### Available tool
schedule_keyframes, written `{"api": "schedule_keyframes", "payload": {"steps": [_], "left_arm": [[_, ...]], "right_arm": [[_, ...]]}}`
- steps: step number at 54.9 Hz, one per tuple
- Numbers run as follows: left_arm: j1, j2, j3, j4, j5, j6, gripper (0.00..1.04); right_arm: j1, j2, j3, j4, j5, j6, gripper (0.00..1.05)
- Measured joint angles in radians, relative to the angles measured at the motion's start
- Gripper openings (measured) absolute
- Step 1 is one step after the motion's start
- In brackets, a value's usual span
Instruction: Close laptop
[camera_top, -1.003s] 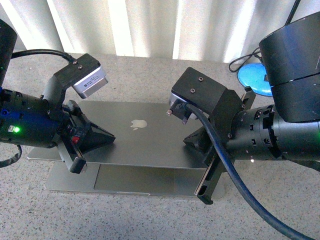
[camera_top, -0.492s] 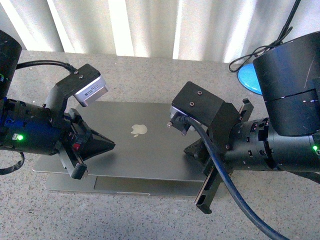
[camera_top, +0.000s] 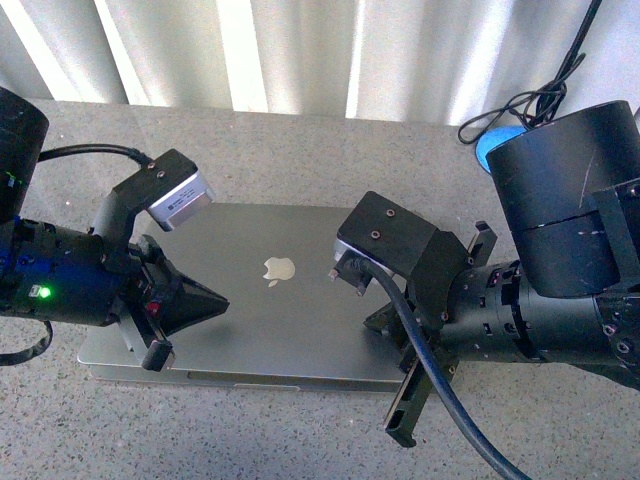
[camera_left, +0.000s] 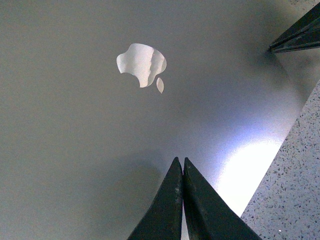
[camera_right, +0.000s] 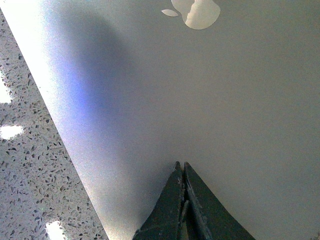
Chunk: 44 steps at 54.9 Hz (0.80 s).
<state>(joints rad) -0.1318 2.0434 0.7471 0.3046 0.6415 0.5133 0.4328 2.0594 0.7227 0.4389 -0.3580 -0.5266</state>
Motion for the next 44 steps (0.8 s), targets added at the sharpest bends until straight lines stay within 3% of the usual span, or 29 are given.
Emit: {"api": "schedule_keyframes", "payload": {"steps": [44], "left_arm": [[0.008,0.055,-0.033,0.102,0.018,-0.057,0.04]], "right_arm": [[-0.007,0.004,0.001,-0.009,0.001,-0.011,0.01]]}}
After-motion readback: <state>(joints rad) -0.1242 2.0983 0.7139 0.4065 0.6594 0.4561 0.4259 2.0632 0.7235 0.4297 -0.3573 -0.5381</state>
